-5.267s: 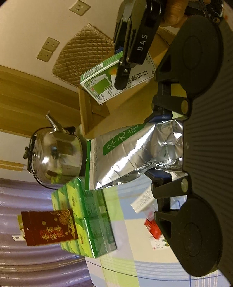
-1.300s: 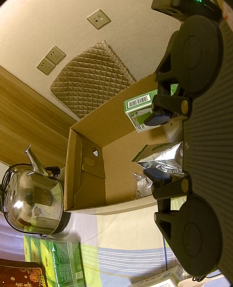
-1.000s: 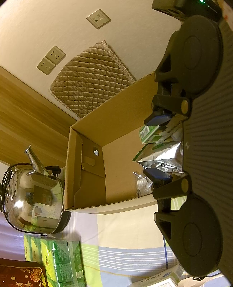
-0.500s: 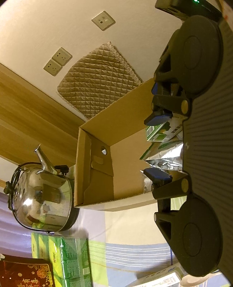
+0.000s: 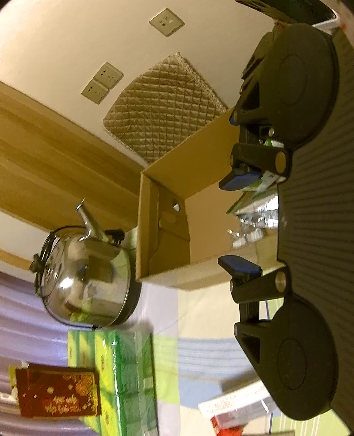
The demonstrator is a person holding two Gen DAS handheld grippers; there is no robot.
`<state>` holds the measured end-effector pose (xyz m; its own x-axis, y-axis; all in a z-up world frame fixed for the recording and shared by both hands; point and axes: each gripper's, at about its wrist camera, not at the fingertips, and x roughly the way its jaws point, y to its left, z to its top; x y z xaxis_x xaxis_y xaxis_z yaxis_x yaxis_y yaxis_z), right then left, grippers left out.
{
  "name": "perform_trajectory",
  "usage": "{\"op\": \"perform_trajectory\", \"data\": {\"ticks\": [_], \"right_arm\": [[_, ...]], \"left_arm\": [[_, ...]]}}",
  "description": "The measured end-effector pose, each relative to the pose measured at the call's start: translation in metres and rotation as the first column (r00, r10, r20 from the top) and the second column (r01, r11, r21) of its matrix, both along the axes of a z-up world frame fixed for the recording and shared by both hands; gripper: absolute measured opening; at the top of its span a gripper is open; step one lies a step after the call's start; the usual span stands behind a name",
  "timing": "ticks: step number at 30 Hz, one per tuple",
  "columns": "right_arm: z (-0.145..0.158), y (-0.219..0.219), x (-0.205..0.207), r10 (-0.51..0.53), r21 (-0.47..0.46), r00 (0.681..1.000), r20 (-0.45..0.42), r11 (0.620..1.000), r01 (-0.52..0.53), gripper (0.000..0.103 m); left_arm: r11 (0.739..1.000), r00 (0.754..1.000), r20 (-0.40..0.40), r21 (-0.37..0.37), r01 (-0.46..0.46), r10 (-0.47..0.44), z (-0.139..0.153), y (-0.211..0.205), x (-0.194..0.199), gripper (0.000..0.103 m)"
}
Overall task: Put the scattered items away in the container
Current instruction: 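Open the left tool to drop the foil bag while the right tool releases the green box, then withdraw both open tools from the box back over the table items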
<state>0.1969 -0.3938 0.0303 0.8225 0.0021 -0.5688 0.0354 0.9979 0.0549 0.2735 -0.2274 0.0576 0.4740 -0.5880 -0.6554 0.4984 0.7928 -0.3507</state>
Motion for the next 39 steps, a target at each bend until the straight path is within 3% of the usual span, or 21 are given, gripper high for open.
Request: {"op": "perform_trajectory", "data": {"ticks": [8, 13, 33, 39], "right_arm": [[0.008, 0.023, 0.001, 0.041, -0.007, 0.998, 0.041, 0.999, -0.041, 0.071], [0.01, 0.041, 0.003, 0.081, -0.019, 0.995, 0.05, 0.997, -0.08, 0.079], [0.014, 0.138, 0.014, 0.261, -0.078, 0.962, 0.077, 0.964, -0.255, 0.083], [0.01, 0.159, 0.012, 0.317, -0.095, 0.946, 0.073, 0.946, -0.31, 0.083]], "left_arm": [[0.998, 0.998, 0.026, 0.022, -0.053, 0.052, 0.006, 0.032, 0.004, 0.051], [0.996, 0.995, 0.034, 0.027, -0.091, 0.09, 0.009, 0.055, 0.008, 0.061], [0.962, 0.965, 0.068, 0.09, -0.258, 0.252, 0.003, 0.164, 0.015, 0.086], [0.943, 0.953, 0.108, 0.149, -0.296, 0.282, 0.0, 0.182, 0.015, 0.093]]}}
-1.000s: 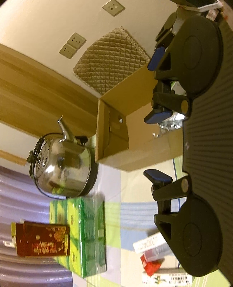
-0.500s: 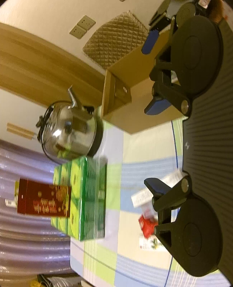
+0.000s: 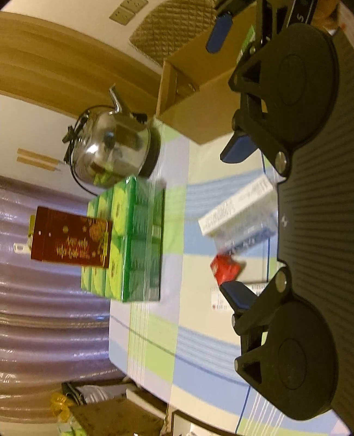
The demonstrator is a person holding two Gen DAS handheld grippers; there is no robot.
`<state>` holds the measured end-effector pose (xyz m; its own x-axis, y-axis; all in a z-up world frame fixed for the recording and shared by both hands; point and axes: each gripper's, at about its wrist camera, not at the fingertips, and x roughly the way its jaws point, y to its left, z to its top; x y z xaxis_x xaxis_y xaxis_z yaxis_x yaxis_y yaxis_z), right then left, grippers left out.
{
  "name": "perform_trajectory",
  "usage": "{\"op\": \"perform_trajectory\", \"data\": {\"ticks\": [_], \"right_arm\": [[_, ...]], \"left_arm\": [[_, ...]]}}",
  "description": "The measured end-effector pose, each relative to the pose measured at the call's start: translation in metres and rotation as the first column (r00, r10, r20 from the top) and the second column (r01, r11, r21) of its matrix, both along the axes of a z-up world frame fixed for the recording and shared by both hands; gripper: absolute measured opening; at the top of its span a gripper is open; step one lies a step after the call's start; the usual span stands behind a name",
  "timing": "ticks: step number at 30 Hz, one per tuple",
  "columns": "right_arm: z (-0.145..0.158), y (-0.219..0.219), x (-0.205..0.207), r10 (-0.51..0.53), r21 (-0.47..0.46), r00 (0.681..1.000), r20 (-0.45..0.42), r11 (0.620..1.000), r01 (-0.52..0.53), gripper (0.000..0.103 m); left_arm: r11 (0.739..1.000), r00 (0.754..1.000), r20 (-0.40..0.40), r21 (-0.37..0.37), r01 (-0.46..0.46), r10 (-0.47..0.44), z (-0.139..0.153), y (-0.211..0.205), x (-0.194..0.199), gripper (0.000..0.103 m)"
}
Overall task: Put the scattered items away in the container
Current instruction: 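Withdraw both open tools from the box back over the table items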
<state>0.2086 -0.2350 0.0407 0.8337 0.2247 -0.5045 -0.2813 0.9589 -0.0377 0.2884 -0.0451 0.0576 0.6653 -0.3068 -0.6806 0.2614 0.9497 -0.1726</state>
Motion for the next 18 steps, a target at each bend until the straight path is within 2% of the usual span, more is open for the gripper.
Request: {"op": "perform_trajectory", "data": {"ticks": [7, 13, 18], "right_arm": [[-0.003, 0.022, -0.003, 0.058, -0.001, 0.998, -0.009, 0.998, -0.058, 0.083], [-0.005, 0.041, -0.004, 0.104, -0.008, 0.994, -0.022, 0.995, -0.104, 0.083], [-0.012, 0.056, -0.005, 0.143, -0.03, 0.989, -0.044, 0.989, -0.144, 0.083]], "left_arm": [[0.997, 0.999, 0.009, 0.075, -0.031, 0.03, -0.007, 0.026, -0.003, 0.097], [0.995, 0.998, -0.021, 0.079, -0.057, 0.059, -0.017, 0.053, -0.004, 0.097], [0.989, 0.998, -0.029, 0.141, -0.045, 0.05, -0.026, 0.062, -0.007, 0.097]]}}
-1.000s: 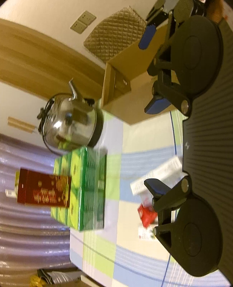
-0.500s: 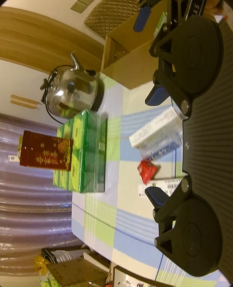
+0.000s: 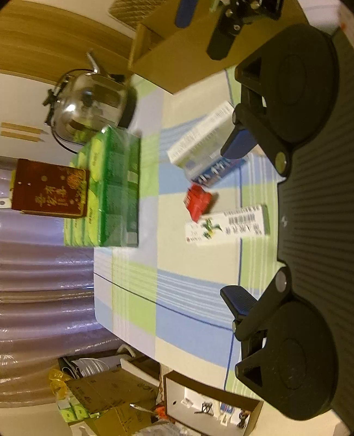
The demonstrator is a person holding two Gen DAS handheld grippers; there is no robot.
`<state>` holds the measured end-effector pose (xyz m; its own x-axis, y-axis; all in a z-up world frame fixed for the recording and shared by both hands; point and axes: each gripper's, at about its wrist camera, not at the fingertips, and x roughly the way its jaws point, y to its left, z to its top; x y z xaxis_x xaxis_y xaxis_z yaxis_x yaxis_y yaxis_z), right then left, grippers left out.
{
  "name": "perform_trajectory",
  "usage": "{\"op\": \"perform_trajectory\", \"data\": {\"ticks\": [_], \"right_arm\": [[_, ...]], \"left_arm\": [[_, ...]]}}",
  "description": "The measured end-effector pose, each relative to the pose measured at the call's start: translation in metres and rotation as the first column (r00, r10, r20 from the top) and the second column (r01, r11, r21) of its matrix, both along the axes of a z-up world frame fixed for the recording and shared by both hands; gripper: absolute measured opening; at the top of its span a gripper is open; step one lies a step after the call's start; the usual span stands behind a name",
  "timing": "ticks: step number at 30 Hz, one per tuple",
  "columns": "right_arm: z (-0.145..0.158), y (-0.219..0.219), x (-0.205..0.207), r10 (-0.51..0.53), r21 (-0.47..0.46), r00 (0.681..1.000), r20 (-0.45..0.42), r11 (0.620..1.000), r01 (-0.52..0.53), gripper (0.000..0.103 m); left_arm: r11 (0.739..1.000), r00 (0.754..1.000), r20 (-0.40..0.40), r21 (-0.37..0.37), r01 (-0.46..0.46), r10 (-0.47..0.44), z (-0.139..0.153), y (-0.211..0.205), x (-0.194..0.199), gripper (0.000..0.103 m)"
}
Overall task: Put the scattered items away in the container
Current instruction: 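Withdraw both open tools from the box back over the table items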
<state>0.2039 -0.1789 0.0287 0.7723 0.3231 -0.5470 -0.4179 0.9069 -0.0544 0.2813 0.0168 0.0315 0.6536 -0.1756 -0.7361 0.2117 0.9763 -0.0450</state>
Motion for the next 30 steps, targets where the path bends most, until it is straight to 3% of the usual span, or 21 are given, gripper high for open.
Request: {"op": "perform_trajectory", "data": {"ticks": [13, 26, 30], "right_arm": [[-0.038, 0.013, -0.001, 0.069, 0.011, 0.983, -0.17, 0.998, -0.068, 0.083], [-0.075, 0.008, -0.019, 0.065, -0.024, 0.963, -0.262, 0.997, -0.074, 0.082], [-0.084, 0.006, -0.02, 0.052, -0.031, 0.958, -0.281, 0.998, -0.063, 0.069]], "left_arm": [[0.999, 0.998, -0.052, 0.015, 0.043, -0.043, -0.022, 0.021, -0.014, 0.096], [0.993, 0.987, -0.112, 0.032, 0.117, -0.112, -0.047, 0.008, -0.031, 0.096], [0.989, 0.982, -0.13, 0.041, 0.145, -0.139, -0.053, 0.0, -0.028, 0.095]]}}
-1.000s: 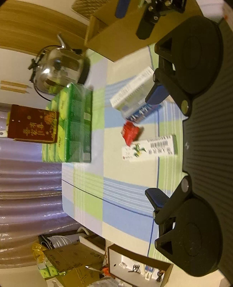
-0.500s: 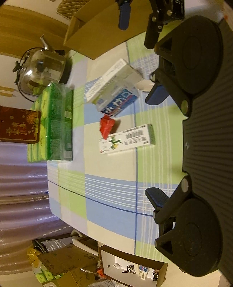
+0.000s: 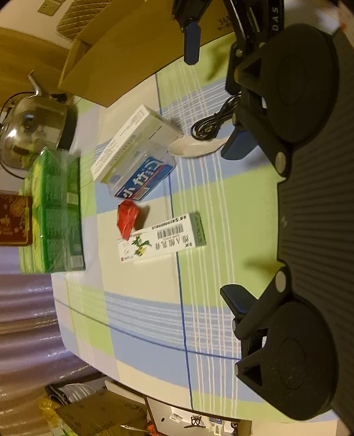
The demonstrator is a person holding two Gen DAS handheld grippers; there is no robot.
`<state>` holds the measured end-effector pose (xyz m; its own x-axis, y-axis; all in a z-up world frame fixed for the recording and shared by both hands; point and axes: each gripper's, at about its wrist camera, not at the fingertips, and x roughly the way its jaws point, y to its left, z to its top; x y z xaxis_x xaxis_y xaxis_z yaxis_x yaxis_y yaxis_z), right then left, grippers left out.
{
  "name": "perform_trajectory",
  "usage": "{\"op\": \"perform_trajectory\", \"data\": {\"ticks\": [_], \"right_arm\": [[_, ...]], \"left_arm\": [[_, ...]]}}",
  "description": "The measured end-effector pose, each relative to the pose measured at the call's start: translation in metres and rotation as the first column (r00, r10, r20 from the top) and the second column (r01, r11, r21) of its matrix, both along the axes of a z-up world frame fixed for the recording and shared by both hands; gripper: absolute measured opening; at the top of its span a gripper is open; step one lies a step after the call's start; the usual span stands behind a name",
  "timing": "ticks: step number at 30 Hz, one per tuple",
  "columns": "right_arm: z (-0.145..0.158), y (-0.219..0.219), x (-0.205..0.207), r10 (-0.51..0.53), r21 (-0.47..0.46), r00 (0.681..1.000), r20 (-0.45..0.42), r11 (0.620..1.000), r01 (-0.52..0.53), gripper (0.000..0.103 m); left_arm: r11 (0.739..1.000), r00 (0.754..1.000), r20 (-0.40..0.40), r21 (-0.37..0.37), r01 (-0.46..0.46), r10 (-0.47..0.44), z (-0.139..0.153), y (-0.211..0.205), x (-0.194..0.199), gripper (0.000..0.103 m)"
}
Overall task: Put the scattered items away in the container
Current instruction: 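Withdraw both open tools from the box back over the table items, then lower the right tool onto the black cable while the left tool approaches the white spoon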
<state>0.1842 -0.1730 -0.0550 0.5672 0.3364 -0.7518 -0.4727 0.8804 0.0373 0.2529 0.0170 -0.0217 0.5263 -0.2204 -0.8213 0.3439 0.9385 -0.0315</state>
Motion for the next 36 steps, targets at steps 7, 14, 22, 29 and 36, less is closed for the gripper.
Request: {"op": "perform_trajectory", "data": {"ticks": [7, 14, 22, 29, 36], "right_arm": [[-0.009, -0.001, 0.007, 0.007, -0.002, 1.0, -0.029, 1.0, -0.007, 0.052], [-0.023, 0.01, 0.011, 0.052, -0.004, 0.997, -0.064, 0.999, -0.052, 0.036], [-0.035, 0.017, 0.013, 0.076, -0.015, 0.995, -0.06, 0.997, -0.077, 0.023], [-0.037, 0.017, 0.017, 0.042, -0.033, 0.996, -0.073, 0.998, -0.045, 0.022], [-0.029, -0.004, 0.019, -0.054, -0.043, 0.995, -0.083, 0.998, 0.051, 0.021]], "left_arm": [[0.998, 0.998, -0.029, 0.022, 0.055, -0.054, -0.01, -0.01, 0.004, 0.094], [0.993, 0.994, -0.046, 0.055, 0.106, -0.103, -0.018, -0.018, 0.006, 0.093], [0.989, 0.99, -0.049, 0.048, 0.136, -0.134, -0.018, -0.021, 0.008, 0.092], [0.989, 0.987, -0.067, -0.006, 0.147, -0.147, -0.021, -0.03, 0.012, 0.085], [0.984, 0.982, -0.082, -0.053, 0.167, -0.171, -0.032, -0.048, 0.019, 0.065]]}}
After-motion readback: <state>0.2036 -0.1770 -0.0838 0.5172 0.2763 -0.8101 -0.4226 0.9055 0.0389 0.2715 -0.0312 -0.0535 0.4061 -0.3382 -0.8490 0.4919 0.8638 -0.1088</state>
